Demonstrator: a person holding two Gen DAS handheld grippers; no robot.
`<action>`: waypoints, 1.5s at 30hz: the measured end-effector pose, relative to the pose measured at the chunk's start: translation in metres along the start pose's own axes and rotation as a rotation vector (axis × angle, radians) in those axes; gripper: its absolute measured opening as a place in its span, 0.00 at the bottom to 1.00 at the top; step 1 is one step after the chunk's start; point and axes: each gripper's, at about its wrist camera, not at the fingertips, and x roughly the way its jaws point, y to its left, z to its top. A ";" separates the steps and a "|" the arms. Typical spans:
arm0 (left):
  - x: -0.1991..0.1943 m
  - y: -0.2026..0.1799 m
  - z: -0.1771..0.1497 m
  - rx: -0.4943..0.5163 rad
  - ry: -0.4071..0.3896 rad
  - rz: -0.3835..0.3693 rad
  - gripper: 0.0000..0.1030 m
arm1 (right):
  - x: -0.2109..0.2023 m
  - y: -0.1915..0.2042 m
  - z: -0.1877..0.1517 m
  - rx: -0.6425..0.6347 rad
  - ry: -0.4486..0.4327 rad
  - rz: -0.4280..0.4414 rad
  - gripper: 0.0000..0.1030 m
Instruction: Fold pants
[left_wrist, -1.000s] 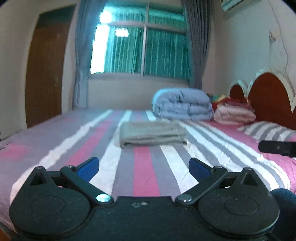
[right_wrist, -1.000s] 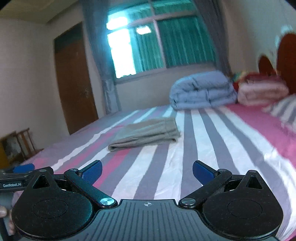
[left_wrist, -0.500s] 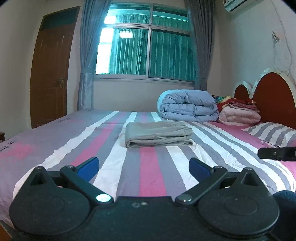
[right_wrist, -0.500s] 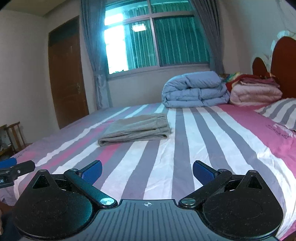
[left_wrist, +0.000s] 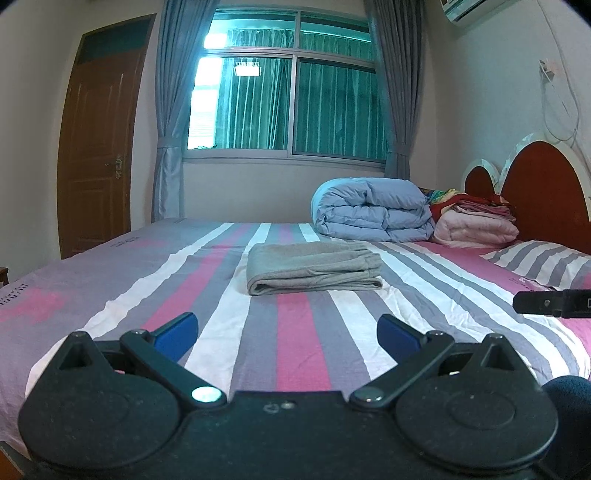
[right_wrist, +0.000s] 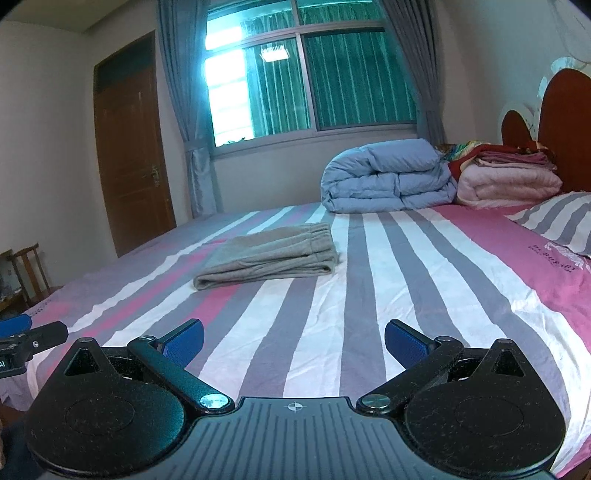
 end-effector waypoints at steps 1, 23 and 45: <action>0.000 0.000 0.000 0.000 0.001 -0.002 0.94 | 0.000 0.000 0.000 0.000 0.000 0.000 1.00; -0.002 0.000 -0.001 0.005 0.000 -0.005 0.94 | 0.000 0.000 0.000 -0.008 0.002 0.005 1.00; -0.002 0.001 -0.002 0.005 -0.002 -0.008 0.94 | 0.000 0.002 0.000 -0.008 0.001 0.004 1.00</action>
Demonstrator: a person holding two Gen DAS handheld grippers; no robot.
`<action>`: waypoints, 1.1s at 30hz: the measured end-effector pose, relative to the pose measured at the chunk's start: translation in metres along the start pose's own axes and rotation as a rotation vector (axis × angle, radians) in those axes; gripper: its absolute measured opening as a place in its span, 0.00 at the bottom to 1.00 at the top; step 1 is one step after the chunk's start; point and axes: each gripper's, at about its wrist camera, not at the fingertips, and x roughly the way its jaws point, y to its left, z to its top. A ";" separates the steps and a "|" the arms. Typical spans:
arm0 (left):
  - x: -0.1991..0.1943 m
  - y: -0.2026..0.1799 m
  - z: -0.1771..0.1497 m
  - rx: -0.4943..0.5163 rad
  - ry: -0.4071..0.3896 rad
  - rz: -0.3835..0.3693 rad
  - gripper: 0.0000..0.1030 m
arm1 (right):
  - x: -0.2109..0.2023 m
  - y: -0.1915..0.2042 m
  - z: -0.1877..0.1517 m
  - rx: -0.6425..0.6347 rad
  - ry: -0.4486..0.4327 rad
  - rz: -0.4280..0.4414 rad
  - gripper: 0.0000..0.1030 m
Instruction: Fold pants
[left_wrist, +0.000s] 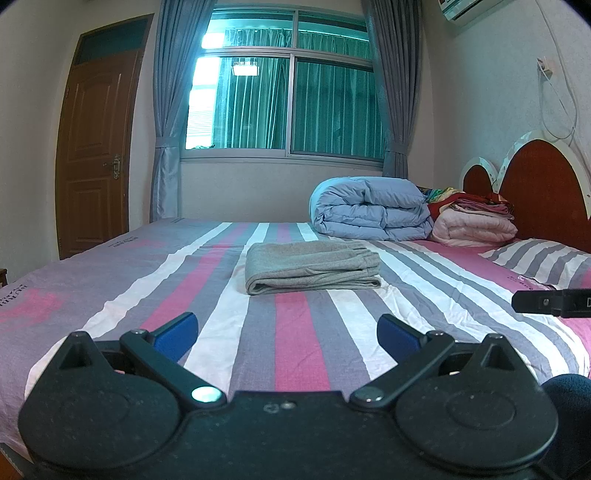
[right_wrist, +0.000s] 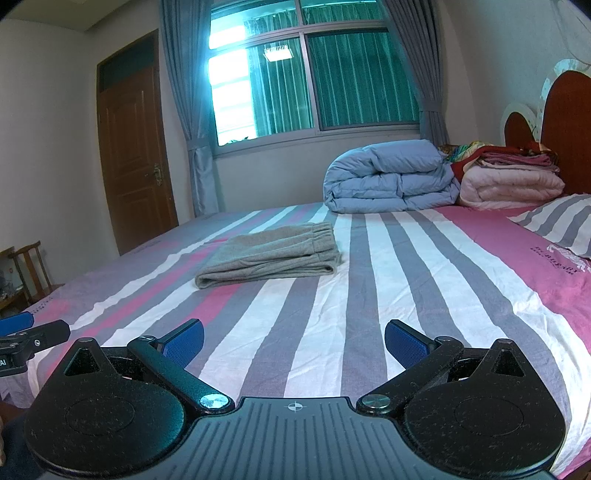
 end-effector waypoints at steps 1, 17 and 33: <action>0.000 0.000 0.000 0.000 0.000 0.000 0.94 | 0.000 0.000 0.000 0.000 0.000 0.000 1.00; 0.000 0.000 0.000 0.001 -0.001 -0.002 0.94 | 0.000 0.000 0.000 0.000 0.000 0.000 1.00; 0.000 0.002 0.001 0.008 -0.005 -0.010 0.94 | 0.000 0.000 0.000 -0.004 0.000 0.002 1.00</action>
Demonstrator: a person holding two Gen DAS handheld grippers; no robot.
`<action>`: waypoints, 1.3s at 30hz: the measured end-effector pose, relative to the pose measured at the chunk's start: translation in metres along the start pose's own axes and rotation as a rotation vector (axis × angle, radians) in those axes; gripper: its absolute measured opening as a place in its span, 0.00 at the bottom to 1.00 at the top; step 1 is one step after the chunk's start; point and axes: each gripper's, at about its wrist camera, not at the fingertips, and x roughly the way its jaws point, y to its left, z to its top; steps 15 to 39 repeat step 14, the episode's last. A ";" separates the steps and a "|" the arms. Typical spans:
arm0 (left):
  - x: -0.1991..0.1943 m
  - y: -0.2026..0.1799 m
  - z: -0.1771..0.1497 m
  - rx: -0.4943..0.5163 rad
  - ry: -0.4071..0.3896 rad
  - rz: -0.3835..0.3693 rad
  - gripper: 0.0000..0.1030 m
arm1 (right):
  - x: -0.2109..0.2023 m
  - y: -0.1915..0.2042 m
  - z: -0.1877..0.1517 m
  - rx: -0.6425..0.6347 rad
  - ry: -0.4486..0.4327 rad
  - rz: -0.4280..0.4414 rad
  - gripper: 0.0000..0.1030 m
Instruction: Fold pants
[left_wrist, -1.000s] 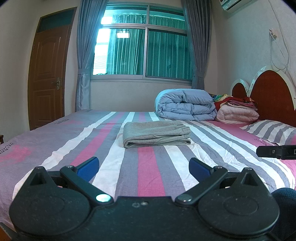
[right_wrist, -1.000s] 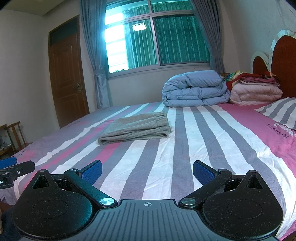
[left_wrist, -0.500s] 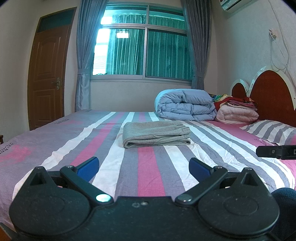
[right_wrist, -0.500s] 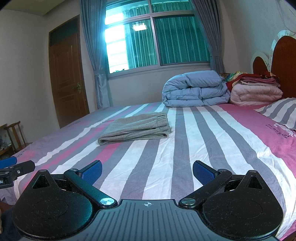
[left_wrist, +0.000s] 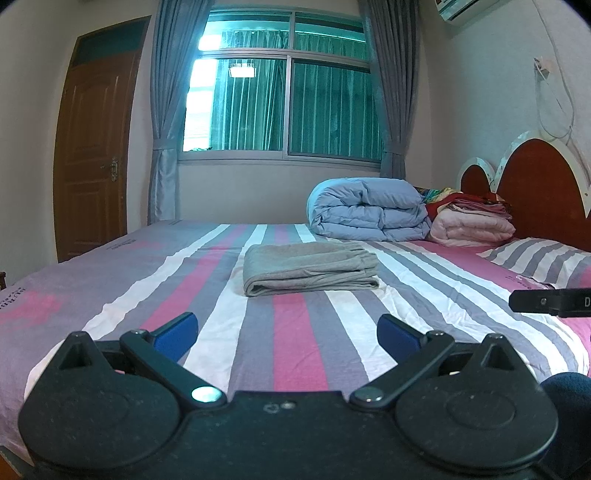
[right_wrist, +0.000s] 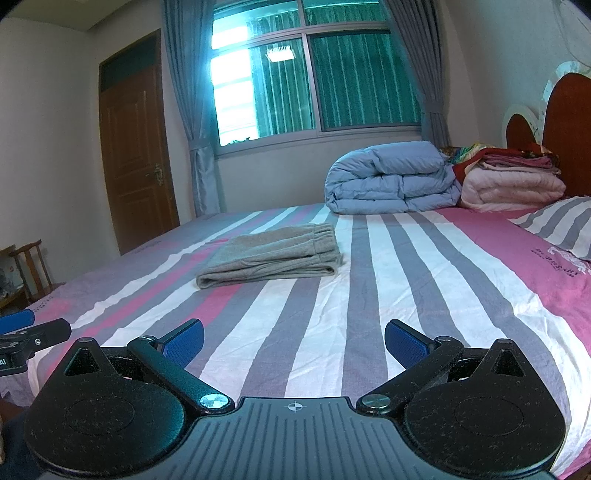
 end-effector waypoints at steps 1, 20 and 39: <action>0.000 0.000 0.000 0.001 0.000 -0.001 0.94 | 0.000 0.000 0.000 0.000 0.000 0.001 1.00; -0.004 -0.005 0.000 0.063 -0.023 -0.018 0.94 | 0.000 -0.002 0.000 -0.019 -0.004 0.009 1.00; -0.004 -0.005 0.000 0.063 -0.023 -0.018 0.94 | 0.000 -0.002 0.000 -0.019 -0.004 0.009 1.00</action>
